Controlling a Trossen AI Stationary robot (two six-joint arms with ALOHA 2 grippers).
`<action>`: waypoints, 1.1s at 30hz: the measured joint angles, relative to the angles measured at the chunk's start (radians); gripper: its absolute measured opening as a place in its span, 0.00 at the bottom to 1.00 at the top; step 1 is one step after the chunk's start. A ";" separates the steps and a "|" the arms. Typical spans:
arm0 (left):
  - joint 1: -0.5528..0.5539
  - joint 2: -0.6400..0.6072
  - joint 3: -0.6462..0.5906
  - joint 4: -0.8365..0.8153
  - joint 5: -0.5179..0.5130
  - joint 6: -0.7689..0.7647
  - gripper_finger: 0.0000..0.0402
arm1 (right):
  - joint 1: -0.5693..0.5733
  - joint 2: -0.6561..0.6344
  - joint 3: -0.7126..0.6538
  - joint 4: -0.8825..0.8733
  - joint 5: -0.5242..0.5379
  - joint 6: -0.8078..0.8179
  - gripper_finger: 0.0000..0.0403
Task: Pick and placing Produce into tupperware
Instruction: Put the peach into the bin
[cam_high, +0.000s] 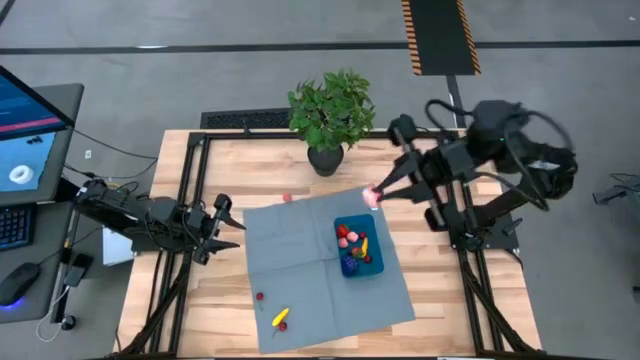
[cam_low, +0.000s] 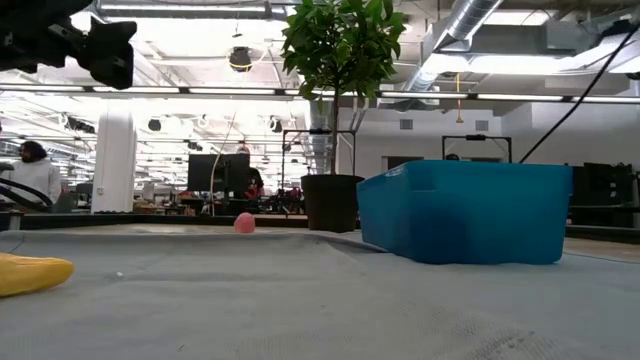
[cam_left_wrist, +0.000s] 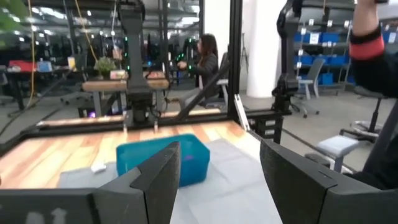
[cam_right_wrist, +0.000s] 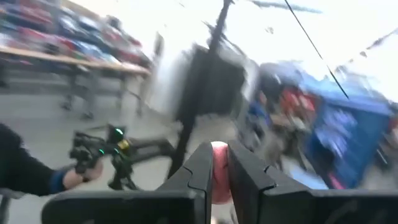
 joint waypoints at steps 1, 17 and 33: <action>0.000 0.000 0.000 0.007 0.000 0.000 0.52 | -0.015 -0.008 -0.055 0.077 -0.054 -0.006 0.15; 0.000 0.001 0.000 -0.022 0.018 -0.025 0.52 | -0.218 -0.070 -0.793 0.724 -0.241 0.220 0.15; 0.001 0.000 0.000 0.004 -0.179 0.010 0.52 | -0.185 -0.265 -1.349 0.849 -0.005 0.242 0.15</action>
